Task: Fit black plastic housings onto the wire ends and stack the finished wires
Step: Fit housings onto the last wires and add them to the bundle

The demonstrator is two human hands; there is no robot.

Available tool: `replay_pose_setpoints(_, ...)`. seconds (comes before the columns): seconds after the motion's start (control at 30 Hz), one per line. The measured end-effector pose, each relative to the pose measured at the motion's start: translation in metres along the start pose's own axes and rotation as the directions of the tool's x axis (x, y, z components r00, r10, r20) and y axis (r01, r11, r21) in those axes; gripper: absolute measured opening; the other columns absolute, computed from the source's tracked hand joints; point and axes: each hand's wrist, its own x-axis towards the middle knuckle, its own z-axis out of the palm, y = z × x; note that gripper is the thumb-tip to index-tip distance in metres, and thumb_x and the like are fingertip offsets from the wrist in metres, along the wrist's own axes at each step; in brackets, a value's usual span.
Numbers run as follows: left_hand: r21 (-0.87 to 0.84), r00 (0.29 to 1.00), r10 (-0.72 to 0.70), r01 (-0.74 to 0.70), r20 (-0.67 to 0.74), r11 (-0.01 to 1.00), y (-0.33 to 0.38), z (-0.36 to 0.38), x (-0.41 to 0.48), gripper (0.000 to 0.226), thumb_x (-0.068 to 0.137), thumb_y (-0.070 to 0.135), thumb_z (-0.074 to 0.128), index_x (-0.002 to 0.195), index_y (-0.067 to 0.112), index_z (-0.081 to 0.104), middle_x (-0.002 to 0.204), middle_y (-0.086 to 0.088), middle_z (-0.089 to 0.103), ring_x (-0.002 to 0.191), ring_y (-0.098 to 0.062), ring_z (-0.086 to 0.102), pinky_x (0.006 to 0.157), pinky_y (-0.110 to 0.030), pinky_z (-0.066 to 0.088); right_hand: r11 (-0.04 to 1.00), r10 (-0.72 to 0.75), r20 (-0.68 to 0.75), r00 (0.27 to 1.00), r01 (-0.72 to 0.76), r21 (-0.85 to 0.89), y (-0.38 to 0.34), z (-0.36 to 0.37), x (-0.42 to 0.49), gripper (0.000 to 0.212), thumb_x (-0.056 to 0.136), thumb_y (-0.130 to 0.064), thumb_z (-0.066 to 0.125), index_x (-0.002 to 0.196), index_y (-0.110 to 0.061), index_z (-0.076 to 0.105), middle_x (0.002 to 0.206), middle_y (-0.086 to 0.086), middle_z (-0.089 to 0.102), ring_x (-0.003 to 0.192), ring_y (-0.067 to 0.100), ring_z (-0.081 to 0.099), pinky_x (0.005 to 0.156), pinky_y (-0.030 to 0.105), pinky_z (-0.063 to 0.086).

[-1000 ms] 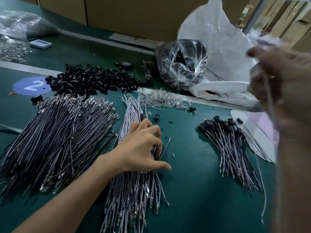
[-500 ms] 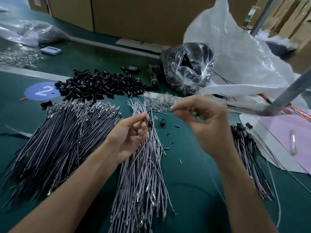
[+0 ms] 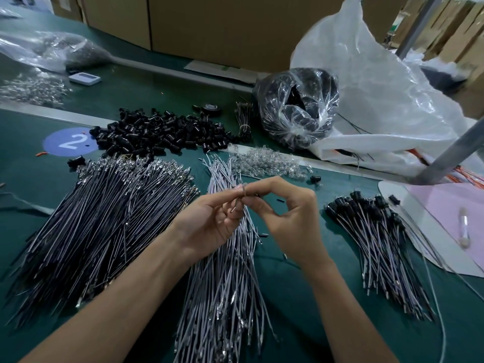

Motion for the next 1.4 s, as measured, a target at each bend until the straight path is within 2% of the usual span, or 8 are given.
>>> replay_pose_setpoints(0.23, 0.098, 0.999, -0.029, 0.025, 0.040, 0.995, -0.003, 0.004, -0.004, 0.013, 0.073, 0.011, 0.050, 0.063, 0.007, 0.057, 0.042, 0.002, 0.043, 0.033, -0.004, 0.038, 0.030, -0.012, 0.031, 0.996, -0.023, 0.195, 0.981, 0.039, -0.078, -0.005, -0.004, 0.005, 0.015, 0.083, 0.004, 0.067, 0.087, -0.010, 0.068, 0.089, -0.004, 0.064, 0.093, 0.019, 0.056, 0.084, 0.028, 0.048)
replay_pose_setpoints(0.4, 0.459, 0.989, 0.137, -0.143, 0.047, 0.877, 0.006, 0.006, -0.008, 0.029, 0.090, 0.030, 0.055, 0.086, 0.004, 0.068, 0.058, -0.009, 0.064, 0.044, -0.014, 0.056, 0.041, -0.020, 0.046, 1.000, -0.022, -0.386, 0.922, 0.023, -0.002, -0.007, -0.024, 0.014, 0.018, 0.094, -0.007, 0.060, 0.096, -0.025, 0.062, 0.081, -0.003, 0.067, 0.069, 0.012, 0.067, 0.065, 0.027, 0.055)
replay_pose_setpoints(0.53, 0.934, 0.782, 0.622, -0.256, 0.050, 0.248, 0.027, 0.006, -0.004, 0.010, 0.094, 0.015, 0.060, 0.087, 0.013, 0.067, 0.068, -0.001, 0.071, 0.056, -0.013, 0.065, 0.051, -0.022, 0.052, 0.923, -0.112, -0.424, 0.899, -0.064, -0.379, 0.016, -0.022, 0.011, 0.010, 0.090, -0.001, 0.066, 0.097, -0.007, 0.068, 0.078, -0.006, 0.065, 0.063, 0.012, 0.065, 0.061, 0.019, 0.053)
replay_pose_setpoints(0.6, 0.983, 0.683, 0.713, -0.042, 0.159, -0.180, 0.046, 0.005, 0.005, 0.008, 0.094, 0.014, 0.062, 0.095, 0.015, 0.070, 0.079, 0.000, 0.072, 0.066, -0.014, 0.067, 0.059, -0.026, 0.055, 0.898, -0.004, -0.294, 0.956, -0.126, -0.422, 0.027, -0.008, 0.005, 0.013, 0.088, 0.007, 0.063, 0.098, 0.000, 0.067, 0.082, -0.002, 0.066, 0.069, 0.013, 0.065, 0.069, 0.020, 0.054)
replay_pose_setpoints(0.7, 0.801, 0.694, 0.714, 0.374, 0.092, -0.467, 0.079, -0.004, 0.032, 0.020, 0.092, 0.005, 0.057, 0.105, 0.013, 0.070, 0.097, -0.011, 0.069, 0.087, -0.031, 0.064, 0.070, -0.037, 0.048, 0.882, 0.112, -0.226, 0.968, -0.201, -0.427, 0.037, 0.003, 0.000, 0.017, 0.090, 0.010, 0.059, 0.102, 0.001, 0.065, 0.088, 0.008, 0.070, 0.078, 0.019, 0.067, 0.076, 0.024, 0.053)
replay_pose_setpoints(0.9, 0.650, 0.802, 0.595, 0.481, -0.054, -0.589, 0.106, -0.042, 0.067, 0.024, 0.089, 0.000, 0.057, 0.110, 0.008, 0.066, 0.107, -0.013, 0.060, 0.101, -0.035, 0.059, 0.078, -0.044, 0.049, 0.878, 0.147, -0.216, 0.965, -0.228, -0.421, 0.041, 0.012, -0.006, 0.017, 0.088, 0.010, 0.059, 0.100, 0.000, 0.066, 0.085, 0.010, 0.072, 0.076, 0.020, 0.067, 0.071, 0.020, 0.050)
replay_pose_setpoints(1.27, 0.635, 0.823, 0.567, 0.444, -0.012, -0.632, 0.122, -0.053, 0.090, 0.021, 0.084, -0.011, 0.053, 0.098, 0.001, 0.063, 0.107, -0.017, 0.055, 0.091, -0.038, 0.055, 0.071, -0.043, 0.044, 0.908, 0.210, -0.204, 0.956, -0.268, -0.323, 0.047, 0.016, -0.007, 0.015, 0.091, 0.007, 0.058, 0.101, -0.002, 0.065, 0.087, 0.006, 0.072, 0.079, 0.016, 0.068, 0.075, 0.026, 0.055)
replay_pose_setpoints(1.4, 0.695, 0.793, 0.608, 0.417, 0.035, -0.585, 0.122, -0.045, 0.089, 0.022, 0.089, 0.000, 0.061, 0.110, 0.003, 0.066, 0.120, -0.018, 0.054, 0.115, -0.037, 0.050, 0.089, -0.048, 0.047, 0.913, 0.236, -0.268, 0.934, -0.307, -0.268, 0.046, 0.014, -0.006, 0.016, 0.088, 0.006, 0.060, 0.091, -0.008, 0.067, 0.081, 0.001, 0.068, 0.074, 0.010, 0.063, 0.071, 0.020, 0.052)
